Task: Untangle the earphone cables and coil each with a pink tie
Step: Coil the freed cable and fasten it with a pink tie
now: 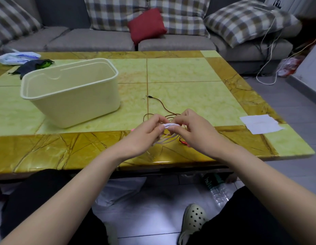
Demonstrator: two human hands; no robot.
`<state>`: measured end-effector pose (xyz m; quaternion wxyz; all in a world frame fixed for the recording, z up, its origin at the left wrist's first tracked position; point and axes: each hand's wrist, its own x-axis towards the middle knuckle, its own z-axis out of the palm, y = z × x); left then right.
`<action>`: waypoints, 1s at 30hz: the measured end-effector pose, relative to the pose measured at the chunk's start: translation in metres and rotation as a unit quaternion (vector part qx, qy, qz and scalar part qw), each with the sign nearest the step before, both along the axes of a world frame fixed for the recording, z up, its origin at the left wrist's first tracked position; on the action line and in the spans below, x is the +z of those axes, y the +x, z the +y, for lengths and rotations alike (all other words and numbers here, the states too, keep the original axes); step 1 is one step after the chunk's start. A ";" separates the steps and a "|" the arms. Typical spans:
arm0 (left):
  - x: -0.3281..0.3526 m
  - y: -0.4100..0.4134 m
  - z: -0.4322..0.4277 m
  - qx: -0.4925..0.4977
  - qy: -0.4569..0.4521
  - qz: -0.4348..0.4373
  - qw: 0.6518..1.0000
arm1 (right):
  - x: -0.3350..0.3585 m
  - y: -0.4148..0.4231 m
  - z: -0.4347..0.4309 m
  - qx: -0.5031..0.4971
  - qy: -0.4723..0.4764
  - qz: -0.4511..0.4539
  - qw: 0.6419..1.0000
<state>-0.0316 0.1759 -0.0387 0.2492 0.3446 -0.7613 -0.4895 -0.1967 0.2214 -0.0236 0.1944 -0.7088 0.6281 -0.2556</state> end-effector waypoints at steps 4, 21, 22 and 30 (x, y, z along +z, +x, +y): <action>0.000 0.000 -0.002 0.007 -0.140 -0.106 0.984 | 0.004 -0.003 0.003 -0.023 -0.013 0.000 1.000; -0.015 0.002 0.010 -0.045 -0.137 -0.285 0.948 | 0.001 0.006 0.002 -0.030 0.098 -0.067 0.992; -0.015 0.004 0.009 -0.049 -0.139 -0.288 0.946 | 0.001 0.007 0.002 -0.029 0.103 -0.069 0.992; -0.009 0.013 0.012 -0.110 -0.095 -0.279 0.949 | -0.003 0.008 0.000 -0.014 0.120 -0.052 0.991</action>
